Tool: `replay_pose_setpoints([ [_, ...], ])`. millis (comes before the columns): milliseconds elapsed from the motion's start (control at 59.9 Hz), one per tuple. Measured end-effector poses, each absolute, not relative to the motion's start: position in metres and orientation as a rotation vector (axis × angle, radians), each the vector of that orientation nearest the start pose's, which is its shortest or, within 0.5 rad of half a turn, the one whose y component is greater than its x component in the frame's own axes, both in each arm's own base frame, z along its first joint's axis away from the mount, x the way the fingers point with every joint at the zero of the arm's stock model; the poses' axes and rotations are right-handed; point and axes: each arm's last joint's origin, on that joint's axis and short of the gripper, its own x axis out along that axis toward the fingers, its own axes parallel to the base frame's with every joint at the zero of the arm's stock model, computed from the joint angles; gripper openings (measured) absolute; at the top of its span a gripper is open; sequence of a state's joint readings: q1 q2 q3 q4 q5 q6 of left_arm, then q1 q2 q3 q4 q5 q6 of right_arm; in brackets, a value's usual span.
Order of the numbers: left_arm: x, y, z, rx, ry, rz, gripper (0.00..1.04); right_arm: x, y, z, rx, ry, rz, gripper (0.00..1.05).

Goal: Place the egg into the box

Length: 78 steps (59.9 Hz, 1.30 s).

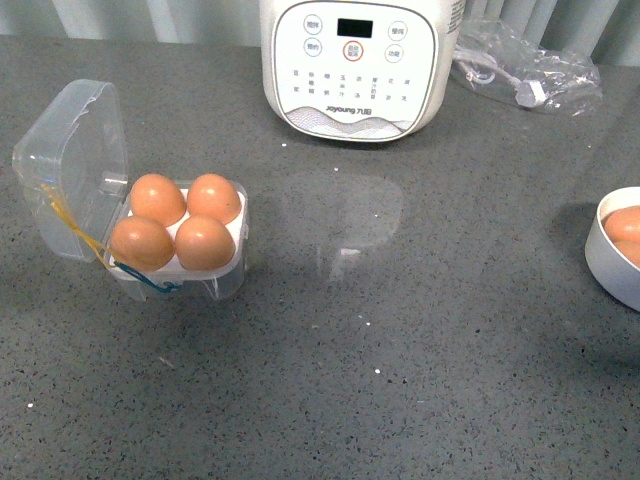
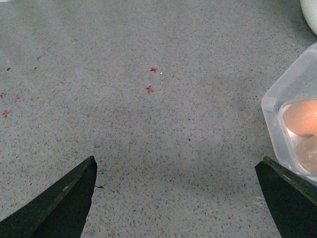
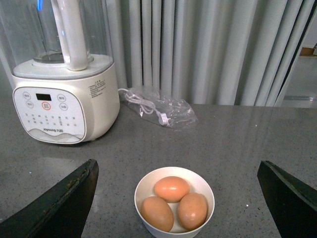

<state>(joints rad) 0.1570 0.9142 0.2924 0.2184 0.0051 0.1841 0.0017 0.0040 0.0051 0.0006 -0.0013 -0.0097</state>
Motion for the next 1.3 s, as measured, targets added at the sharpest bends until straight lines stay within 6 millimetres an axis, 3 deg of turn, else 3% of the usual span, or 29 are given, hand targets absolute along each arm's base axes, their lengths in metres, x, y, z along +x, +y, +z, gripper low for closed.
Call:
replay_pose_setpoints([
  [334,0.227,0.048,0.176,0.111,0.484,0.045,0.98,0.098,0.000,0.165,-0.010,-0.002,0.003,0.97],
  [701,0.262,0.049,0.164,0.157,0.520,0.003,0.98,0.098,0.000,0.165,-0.010,-0.002,0.003,0.97],
  [884,0.270,0.034,0.157,0.179,0.539,-0.044,0.98,0.098,0.000,0.165,-0.010,-0.002,0.003,0.97],
  [1135,0.261,-0.014,0.169,0.206,0.483,-0.215,0.98,0.098,0.000,0.165,-0.010,-0.002,0.003,0.97],
  [1301,0.259,-0.014,0.168,0.199,0.491,-0.209,0.98,0.098,0.000,0.165,-0.010,-0.002,0.002,0.97],
])
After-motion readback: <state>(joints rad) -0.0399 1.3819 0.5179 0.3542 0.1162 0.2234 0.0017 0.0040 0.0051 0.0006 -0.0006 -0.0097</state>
